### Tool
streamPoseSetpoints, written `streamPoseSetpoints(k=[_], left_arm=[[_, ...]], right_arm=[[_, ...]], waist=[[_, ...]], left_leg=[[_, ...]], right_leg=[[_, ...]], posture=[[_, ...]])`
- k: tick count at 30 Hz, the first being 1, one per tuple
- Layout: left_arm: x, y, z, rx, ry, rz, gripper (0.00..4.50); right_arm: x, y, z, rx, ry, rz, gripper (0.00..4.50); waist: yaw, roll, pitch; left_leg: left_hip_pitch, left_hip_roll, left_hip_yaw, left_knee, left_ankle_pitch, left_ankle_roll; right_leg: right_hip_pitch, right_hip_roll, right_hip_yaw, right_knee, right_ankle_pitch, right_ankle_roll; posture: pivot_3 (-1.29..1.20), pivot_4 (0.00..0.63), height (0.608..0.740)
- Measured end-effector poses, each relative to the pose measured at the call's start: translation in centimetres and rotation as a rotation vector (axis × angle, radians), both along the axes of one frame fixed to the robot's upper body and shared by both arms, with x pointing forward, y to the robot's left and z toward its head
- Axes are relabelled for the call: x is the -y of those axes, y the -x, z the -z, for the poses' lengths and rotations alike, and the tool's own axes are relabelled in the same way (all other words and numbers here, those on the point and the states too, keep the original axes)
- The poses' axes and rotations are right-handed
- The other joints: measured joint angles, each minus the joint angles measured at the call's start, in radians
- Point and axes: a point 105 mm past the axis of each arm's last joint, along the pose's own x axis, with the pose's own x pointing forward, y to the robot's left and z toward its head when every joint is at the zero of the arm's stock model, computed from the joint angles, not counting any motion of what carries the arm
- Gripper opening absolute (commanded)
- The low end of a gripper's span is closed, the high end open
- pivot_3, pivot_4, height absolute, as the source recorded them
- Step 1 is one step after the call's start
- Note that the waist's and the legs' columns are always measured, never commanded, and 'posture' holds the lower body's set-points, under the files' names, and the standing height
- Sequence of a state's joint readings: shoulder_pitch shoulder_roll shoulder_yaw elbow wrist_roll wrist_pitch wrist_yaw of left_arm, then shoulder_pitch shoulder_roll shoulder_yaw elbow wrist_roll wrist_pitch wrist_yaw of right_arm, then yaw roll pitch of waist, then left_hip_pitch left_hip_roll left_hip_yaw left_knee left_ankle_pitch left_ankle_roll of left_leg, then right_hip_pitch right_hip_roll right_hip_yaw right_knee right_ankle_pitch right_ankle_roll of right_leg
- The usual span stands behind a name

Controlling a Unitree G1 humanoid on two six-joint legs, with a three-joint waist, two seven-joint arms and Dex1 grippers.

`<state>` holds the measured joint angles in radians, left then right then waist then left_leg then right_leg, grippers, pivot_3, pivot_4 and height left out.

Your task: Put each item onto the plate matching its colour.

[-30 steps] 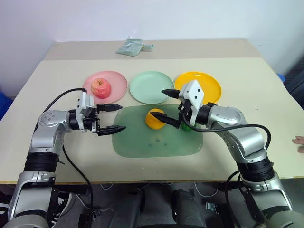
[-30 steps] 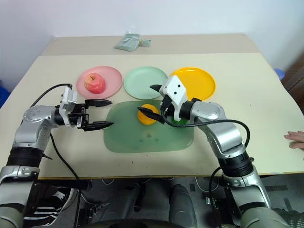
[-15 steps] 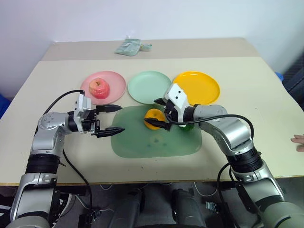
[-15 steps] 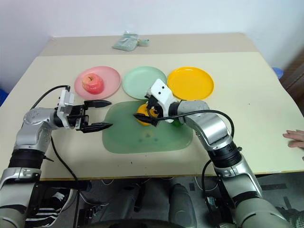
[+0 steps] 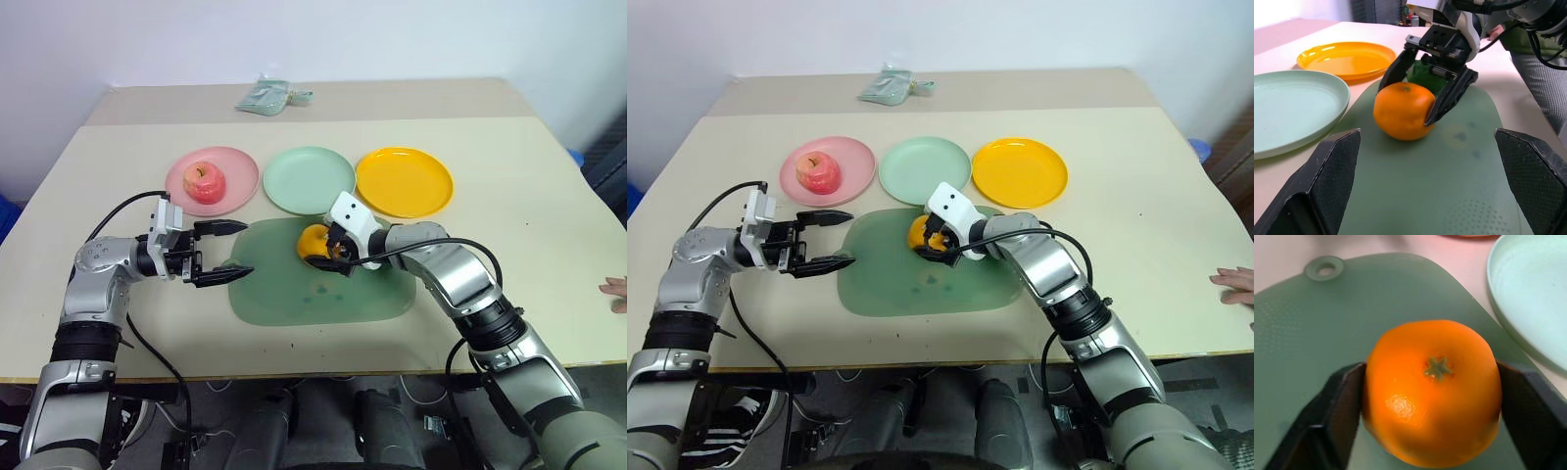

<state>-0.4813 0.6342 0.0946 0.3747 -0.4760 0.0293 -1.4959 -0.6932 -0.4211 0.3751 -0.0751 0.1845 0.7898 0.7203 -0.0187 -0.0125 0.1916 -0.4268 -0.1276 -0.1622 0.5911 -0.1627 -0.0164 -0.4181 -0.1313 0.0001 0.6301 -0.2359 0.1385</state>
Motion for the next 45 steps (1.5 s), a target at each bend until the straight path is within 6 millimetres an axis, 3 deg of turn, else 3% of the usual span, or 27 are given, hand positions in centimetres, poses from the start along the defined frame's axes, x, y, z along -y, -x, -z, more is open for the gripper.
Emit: streamPoseSetpoints(k=[3, 6, 8, 11, 14, 18, 19, 21, 23, 26, 30, 33, 36, 42, 45], left_arm=[[0.0, 0.0, 0.0, 0.0, 0.007, -0.006, 4.5], [0.3, -0.5, -0.3, 0.002, 0.048, -0.035, 4.5], [0.5, -0.9, -0.5, 0.011, 0.069, -0.058, 4.5], [1.4, -1.4, -1.1, 0.038, 0.104, -0.076, 4.5], [2.2, -1.4, -1.5, 0.06, 0.117, -0.065, 4.5], [2.5, -1.4, -1.6, 0.055, 0.122, -0.064, 4.5], [2.6, -1.4, -1.6, 0.053, 0.125, -0.063, 4.5], [2.6, -1.4, -1.7, 0.053, 0.126, -0.062, 4.5], [2.7, -1.4, -1.8, 0.057, 0.127, -0.059, 4.5], [2.9, -1.4, -2.0, 0.057, 0.128, -0.056, 4.5], [2.9, -1.3, -2.3, 0.06, 0.127, -0.054, 4.5], [2.9, -1.0, -2.5, 0.043, 0.141, -0.039, 4.5], [2.7, -0.8, -2.6, 0.026, 0.146, -0.032, 4.5], [2.7, -0.3, -2.4, -0.023, 0.102, 0.009, 4.5], [2.8, -0.3, -2.4, -0.025, 0.099, 0.017, 4.5]], right_arm=[[-0.1, 0.0, -0.9, -0.031, -0.087, 0.014, 3.33], [0.5, -0.9, -3.6, 0.004, -0.225, 0.058, 3.33], [1.7, -2.2, -5.9, 0.083, -0.285, 0.128, 3.33], [5.3, -5.9, -8.4, 0.225, -0.303, 0.337, 3.33], [9.9, -8.9, -7.7, 0.256, -0.263, 0.578, 3.33], [14.2, -10.2, -4.9, 0.28, -0.119, 0.724, 3.33], [14.5, -10.4, -4.2, 0.268, -0.11, 0.733, 3.33], [14.5, -10.5, -3.5, 0.254, -0.113, 0.73, 4.33], [14.2, -10.4, -3.2, 0.238, -0.131, 0.707, 4.47], [13.6, -10.3, -4.5, 0.251, -0.215, 0.677, 4.47], [13.6, -9.5, -7.6, 0.33, -0.307, 0.611, 4.47], [13.0, -7.0, -9.0, 0.318, -0.373, 0.461, 4.47], [12.1, -3.0, -7.9, 0.23, -0.304, 0.264, 4.47], [9.2, 1.9, -5.5, 0.1, -0.13, 0.053, 4.47], [8.1, 2.5, -3.7, 0.076, -0.046, 0.02, 4.47]], waist=[[-0.001, 0.0, 0.0], [0.001, 0.0, 0.0], [0.002, 0.0, 0.0], [0.006, 0.0, 0.0], [0.003, 0.0, 0.0], [-0.004, 0.0, 0.0], [-0.009, 0.001, 0.0], [-0.023, 0.001, 0.0], [-0.03, 0.001, 0.0], [-0.029, 0.001, 0.0], [-0.023, 0.001, 0.0], [-0.017, 0.001, 0.0], [-0.015, 0.001, 0.0], [-0.025, 0.001, 0.0], [-0.021, 0.001, 0.0]], left_leg=[[0.0, 0.0, 0.0, 0.0, 0.0, 0.0], [0.0, 0.0, 0.0, 0.0, 0.0, 0.0], [0.0, 0.0, 0.0, 0.0, 0.0, 0.0], [0.0, -0.001, 0.0, 0.0, 0.0, 0.0], [0.0, -0.001, 0.001, 0.0, 0.0, 0.0], [0.0, -0.001, 0.002, -0.002, 0.001, 0.0], [0.0, 0.0, 0.002, -0.002, 0.001, 0.0], [0.0, 0.0, 0.002, -0.001, 0.001, 0.0], [0.0, 0.0, 0.002, -0.002, 0.001, 0.0], [0.0, 0.0, 0.002, -0.002, 0.001, 0.0], [0.0, 0.0, 0.002, -0.001, 0.001, 0.0], [0.0, 0.0, 0.001, -0.001, 0.001, 0.0], [0.0, 0.0, 0.001, 0.0, 0.0, 0.0], [0.0, 0.002, 0.002, 0.0, 0.0, 0.0], [0.0, 0.002, 0.003, 0.0, 0.0, 0.0]], right_leg=[[0.0, 0.0, 0.0, 0.0, 0.0, 0.0], [0.0, 0.0, 0.0, 0.0, 0.0, 0.0], [0.0, 0.0, 0.0, 0.0, 0.0, 0.0], [0.001, 0.0, 0.0, 0.0, 0.0, 0.0], [0.001, 0.0, 0.0, 0.0, 0.0, 0.0], [-0.001, 0.0, 0.001, 0.001, 0.0, 0.0], [-0.001, 0.0, 0.002, 0.001, 0.001, 0.0], [-0.001, 0.0, 0.002, 0.002, 0.001, 0.0], [-0.001, 0.0, 0.002, 0.002, 0.001, 0.0], [-0.001, 0.001, 0.002, 0.002, 0.001, 0.0], [-0.001, 0.0, 0.002, 0.002, 0.001, 0.0], [0.0, 0.0, 0.002, 0.001, 0.001, 0.0], [0.0, 0.0, 0.002, 0.001, 0.0, 0.0], [-0.001, 0.001, 0.002, 0.001, 0.0, -0.001], [0.0, 0.0, 0.002, 0.0, 0.0, -0.001]], posture=[[0.0, 0.15, 0.74], [0.0, 0.15, 0.74], [0.0, 0.15, 0.74], [0.0, 0.15, 0.74], [0.0, 0.15, 0.74], [0.0, 0.15, 0.74], [0.0, 0.15, 0.74], [0.0, 0.15, 0.74], [0.0, 0.15, 0.74], [0.0, 0.15, 0.74], [0.0, 0.15, 0.74], [0.0, 0.15, 0.74], [0.0, 0.15, 0.74], [0.0, 0.15, 0.74], [0.0, 0.15, 0.74]])
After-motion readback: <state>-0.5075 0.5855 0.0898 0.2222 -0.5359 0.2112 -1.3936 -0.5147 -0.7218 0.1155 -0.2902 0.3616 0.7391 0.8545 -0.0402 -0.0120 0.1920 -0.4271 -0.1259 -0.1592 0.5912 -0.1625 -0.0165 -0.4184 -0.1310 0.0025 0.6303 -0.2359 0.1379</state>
